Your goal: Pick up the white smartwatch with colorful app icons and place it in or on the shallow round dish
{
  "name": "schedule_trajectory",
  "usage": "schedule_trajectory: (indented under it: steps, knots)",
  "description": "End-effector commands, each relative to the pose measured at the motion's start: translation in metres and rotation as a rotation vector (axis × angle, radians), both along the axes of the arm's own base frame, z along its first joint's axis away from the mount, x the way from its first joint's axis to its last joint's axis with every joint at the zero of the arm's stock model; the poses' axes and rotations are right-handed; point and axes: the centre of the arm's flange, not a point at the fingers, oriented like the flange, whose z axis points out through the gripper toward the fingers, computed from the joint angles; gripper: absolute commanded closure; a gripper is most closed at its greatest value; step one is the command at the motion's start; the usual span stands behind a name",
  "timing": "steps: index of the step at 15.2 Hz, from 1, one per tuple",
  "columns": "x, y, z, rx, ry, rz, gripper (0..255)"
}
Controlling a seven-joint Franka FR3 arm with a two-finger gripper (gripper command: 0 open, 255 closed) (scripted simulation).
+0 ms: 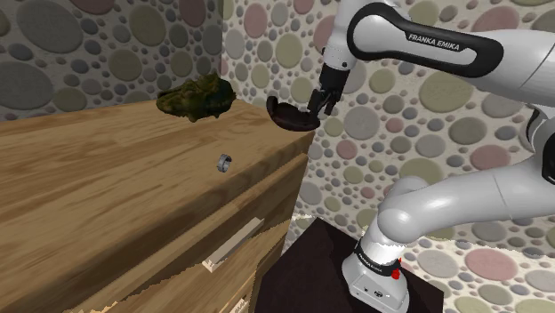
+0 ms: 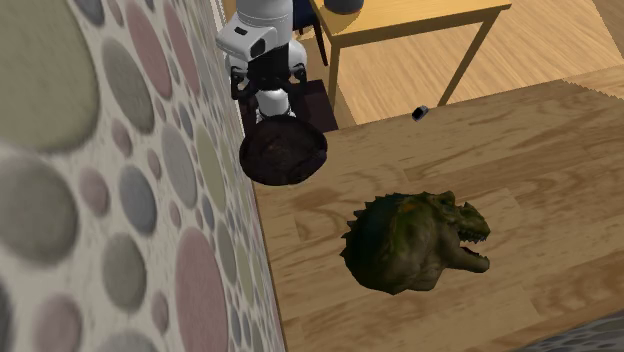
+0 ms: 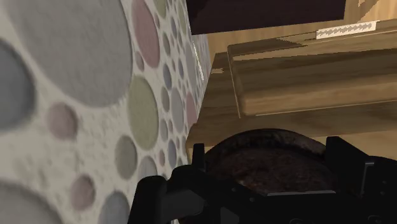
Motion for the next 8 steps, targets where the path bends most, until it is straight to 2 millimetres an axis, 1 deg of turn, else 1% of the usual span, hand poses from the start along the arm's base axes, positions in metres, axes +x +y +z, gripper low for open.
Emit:
schedule_trajectory:
  steps: [1,8]
  knots:
    - [0.0,0.0,0.0,0.0,0.0,0.0,0]
    - [0.02,0.087,-0.005,0.022,0.026,0.05,0]
